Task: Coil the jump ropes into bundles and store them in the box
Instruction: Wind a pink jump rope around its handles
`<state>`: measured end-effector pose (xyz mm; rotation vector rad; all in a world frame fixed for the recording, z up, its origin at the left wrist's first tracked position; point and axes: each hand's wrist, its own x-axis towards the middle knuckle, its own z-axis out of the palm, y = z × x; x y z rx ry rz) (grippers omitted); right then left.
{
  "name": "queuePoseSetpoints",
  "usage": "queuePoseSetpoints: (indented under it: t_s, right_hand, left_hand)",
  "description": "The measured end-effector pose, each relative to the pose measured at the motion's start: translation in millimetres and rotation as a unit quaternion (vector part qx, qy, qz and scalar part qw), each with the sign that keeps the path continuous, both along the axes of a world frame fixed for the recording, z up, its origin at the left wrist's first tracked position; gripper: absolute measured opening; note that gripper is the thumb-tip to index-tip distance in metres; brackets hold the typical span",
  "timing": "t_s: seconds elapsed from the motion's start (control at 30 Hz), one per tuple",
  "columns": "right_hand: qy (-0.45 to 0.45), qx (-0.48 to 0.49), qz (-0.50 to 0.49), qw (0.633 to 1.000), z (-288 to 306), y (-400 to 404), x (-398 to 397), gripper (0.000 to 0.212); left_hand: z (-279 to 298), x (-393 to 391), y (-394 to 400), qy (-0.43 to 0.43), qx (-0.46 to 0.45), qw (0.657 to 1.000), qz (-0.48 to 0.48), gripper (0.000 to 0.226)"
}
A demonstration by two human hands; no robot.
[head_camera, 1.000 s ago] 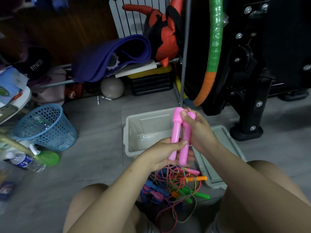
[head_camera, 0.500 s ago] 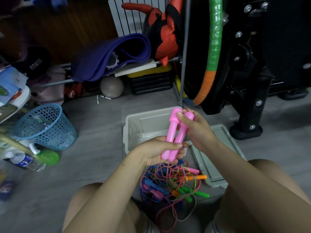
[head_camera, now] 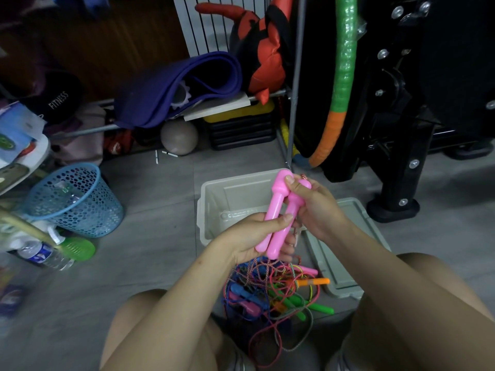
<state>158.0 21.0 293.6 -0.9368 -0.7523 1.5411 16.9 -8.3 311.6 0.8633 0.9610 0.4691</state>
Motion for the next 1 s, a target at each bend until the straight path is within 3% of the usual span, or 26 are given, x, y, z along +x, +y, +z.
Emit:
queuePoseSetpoints:
  t_s: [0.1,0.23,0.3,0.37,0.5,0.6,0.73,0.87,1.0]
  right_hand:
    - [-0.041,0.013,0.012,0.999,0.6,0.3,2.5,0.017]
    - [-0.241,-0.007,0.003,0.97,0.2,4.9,7.7,0.048]
    - [-0.282,-0.008,-0.048,0.958,-2.6,5.8,8.1,0.056]
    - [-0.251,0.013,-0.059,0.966,-1.9,5.7,7.7,0.043]
    - [-0.215,-0.001,0.058,0.975,0.8,6.0,6.9,0.048]
    - [-0.224,0.019,0.102,0.969,-3.0,2.9,2.0,0.041]
    - [-0.262,0.065,0.054,0.961,-5.2,2.4,2.6,0.028]
    - [-0.175,0.104,0.065,0.977,0.2,4.8,4.9,0.037]
    - [-0.123,0.056,0.068,0.988,1.8,2.3,0.4,0.032]
  left_hand:
    - [1.1,-2.6,1.8,-0.003,-0.008,1.0,-0.012,0.023]
    - [3.9,-14.8,9.5,-0.006,-0.017,1.0,-0.02,0.034]
    - [6.0,-22.3,12.9,-0.014,-0.022,0.999,-0.03,0.034]
    - [8.7,-28.7,13.7,-0.024,-0.024,0.998,-0.046,0.031]
    - [11.6,-37.2,15.0,-0.069,-0.018,0.996,-0.048,0.032]
    - [12.1,-44.8,22.3,-0.15,-0.018,0.989,-0.005,0.043]
    - [15.3,-52.7,23.2,-0.159,-0.024,0.987,-0.008,0.047]
    - [11.8,-48.1,17.6,-0.147,-0.038,0.983,-0.098,0.041]
    - [10.6,-44.5,17.7,-0.162,-0.058,0.982,-0.073,0.045]
